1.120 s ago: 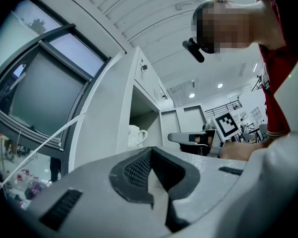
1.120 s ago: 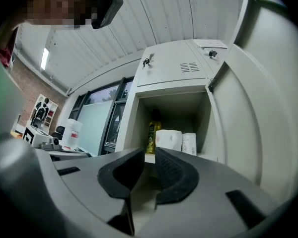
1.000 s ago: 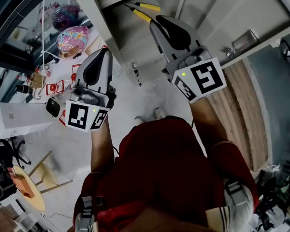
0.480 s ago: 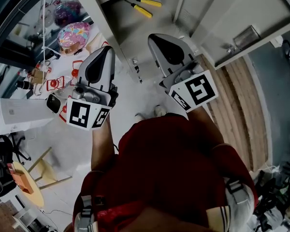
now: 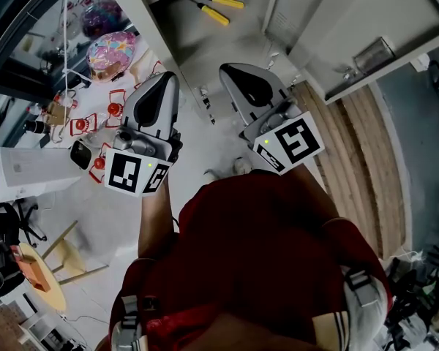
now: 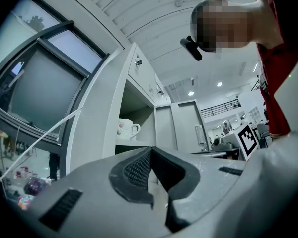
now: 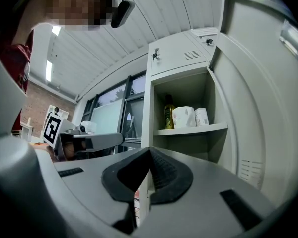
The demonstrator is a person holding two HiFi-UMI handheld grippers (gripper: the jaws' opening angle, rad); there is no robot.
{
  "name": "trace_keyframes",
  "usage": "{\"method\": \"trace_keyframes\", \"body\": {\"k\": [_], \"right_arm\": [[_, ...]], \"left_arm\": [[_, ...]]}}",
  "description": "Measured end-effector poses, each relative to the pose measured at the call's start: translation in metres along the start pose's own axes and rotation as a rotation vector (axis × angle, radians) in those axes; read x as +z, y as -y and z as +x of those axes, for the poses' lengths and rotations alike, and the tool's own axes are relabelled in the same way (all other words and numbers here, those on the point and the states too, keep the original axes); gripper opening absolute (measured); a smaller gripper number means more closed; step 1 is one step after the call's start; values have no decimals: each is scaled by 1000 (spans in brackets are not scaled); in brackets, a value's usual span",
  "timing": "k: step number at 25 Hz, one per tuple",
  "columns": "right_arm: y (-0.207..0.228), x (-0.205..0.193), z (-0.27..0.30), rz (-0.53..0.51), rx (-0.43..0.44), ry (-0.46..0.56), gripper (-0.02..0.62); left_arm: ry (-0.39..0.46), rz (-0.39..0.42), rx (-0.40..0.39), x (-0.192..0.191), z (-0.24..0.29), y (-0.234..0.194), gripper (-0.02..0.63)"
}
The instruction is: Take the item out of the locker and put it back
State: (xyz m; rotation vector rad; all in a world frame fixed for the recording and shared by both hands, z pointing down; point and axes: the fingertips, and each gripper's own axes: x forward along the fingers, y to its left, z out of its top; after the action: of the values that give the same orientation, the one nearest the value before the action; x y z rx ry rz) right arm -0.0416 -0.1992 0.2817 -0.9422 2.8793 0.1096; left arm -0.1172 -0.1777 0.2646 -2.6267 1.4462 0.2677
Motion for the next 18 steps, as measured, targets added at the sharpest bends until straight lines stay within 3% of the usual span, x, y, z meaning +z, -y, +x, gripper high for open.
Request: {"method": "trace_keyframes", "body": {"k": [18], "right_arm": [[1,-5,4,-24,2,-16,-5]], "left_arm": [[-19,-14,-1,-10,3,-1,8]]}}
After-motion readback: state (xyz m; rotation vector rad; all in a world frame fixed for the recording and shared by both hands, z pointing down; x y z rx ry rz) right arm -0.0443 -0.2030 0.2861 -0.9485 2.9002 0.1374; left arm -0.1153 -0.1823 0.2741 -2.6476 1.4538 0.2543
